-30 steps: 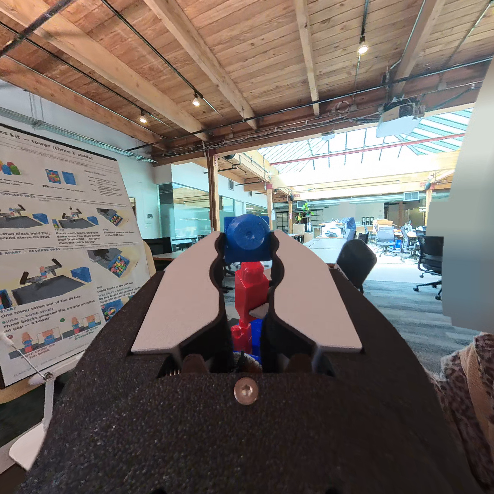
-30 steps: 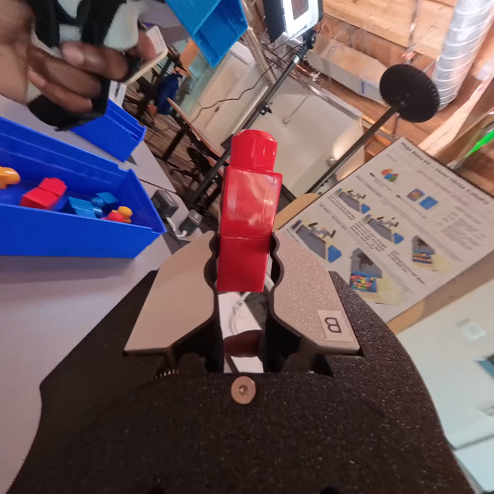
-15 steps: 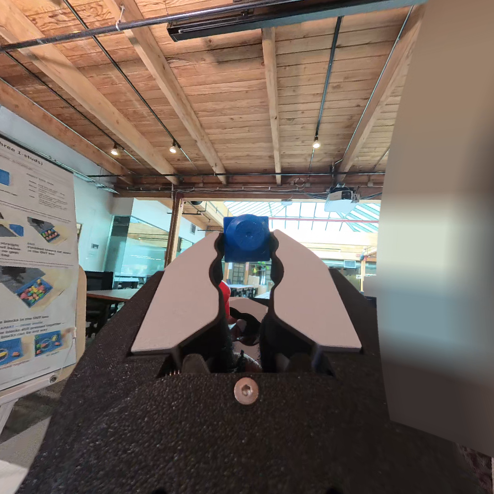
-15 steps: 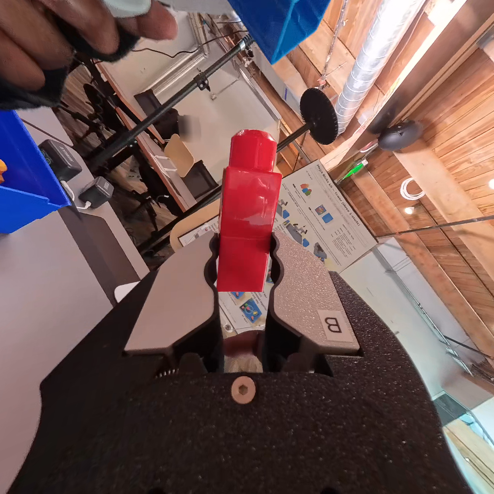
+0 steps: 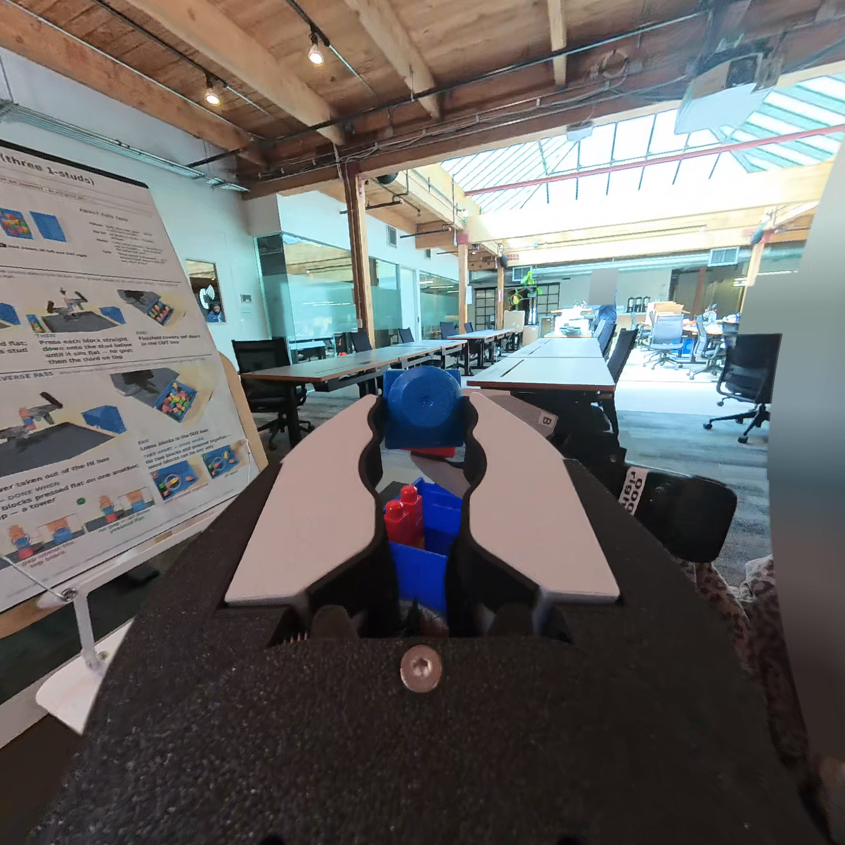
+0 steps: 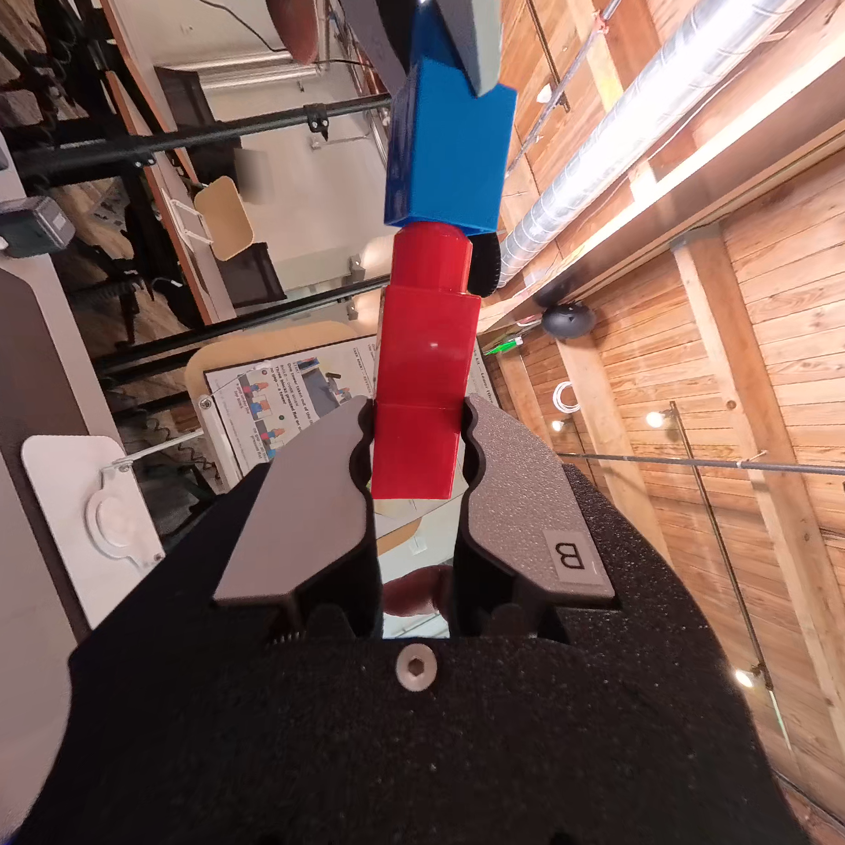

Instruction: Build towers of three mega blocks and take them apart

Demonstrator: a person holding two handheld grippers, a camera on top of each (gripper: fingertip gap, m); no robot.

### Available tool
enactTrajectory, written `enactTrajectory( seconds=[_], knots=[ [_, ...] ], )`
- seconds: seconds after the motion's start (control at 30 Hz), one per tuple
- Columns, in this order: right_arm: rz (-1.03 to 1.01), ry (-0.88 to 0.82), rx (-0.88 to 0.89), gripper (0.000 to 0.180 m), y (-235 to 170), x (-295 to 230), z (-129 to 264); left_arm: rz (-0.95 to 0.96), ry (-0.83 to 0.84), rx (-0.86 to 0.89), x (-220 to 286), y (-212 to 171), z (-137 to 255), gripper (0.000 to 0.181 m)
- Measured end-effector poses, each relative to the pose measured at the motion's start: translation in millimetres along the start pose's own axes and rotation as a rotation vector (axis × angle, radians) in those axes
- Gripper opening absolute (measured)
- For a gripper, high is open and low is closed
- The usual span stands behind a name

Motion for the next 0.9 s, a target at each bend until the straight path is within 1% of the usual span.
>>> enactTrajectory(
  seconds=[0.2,0.4,0.5,0.63,0.7,0.77,0.9],
  knots=[
    [0.019,0.012,-0.009,0.036,-1.6,-4.1,-1.3,0.008,-0.03,-0.028,0.9,-2.8,-2.3,0.032],
    [-0.044,0.036,-0.02,0.036,-3.2,-2.2,-1.7,-0.04,-0.007,-0.001,-1.2,-2.5,-2.0,0.032],
    [-0.072,0.05,-0.029,0.036,-3.7,-2.4,-2.2,-0.047,-0.03,0.004,0.2,-4.1,-5.2,0.032],
    [-0.155,0.073,-0.023,0.035,-4.9,-2.2,-2.5,-0.075,-0.034,-0.005,0.2,-5.9,-7.4,0.032],
    [-0.211,0.09,0.016,0.035,-1.4,-1.5,-1.1,-0.097,-0.03,-0.019,-0.6,-8.1,-8.9,0.032],
    [-0.259,0.1,0.023,0.035,1.1,-0.7,-1.2,-0.108,-0.022,0.008,-1.8,-8.5,-9.4,0.032],
    [-0.244,0.092,0.043,0.035,2.0,-0.8,0.2,-0.087,-0.04,0.004,-3.1,-8.9,-7.2,0.032]
  ],
)
Point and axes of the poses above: each gripper's, where its closed fingertips meet, z back along the fingers, y out of its top, x = y × z across the jaws, the point moved 8 cm from there along z, back along the fingers, and after that the axes turned 11 degrees about -y, right-handed, at the moved point
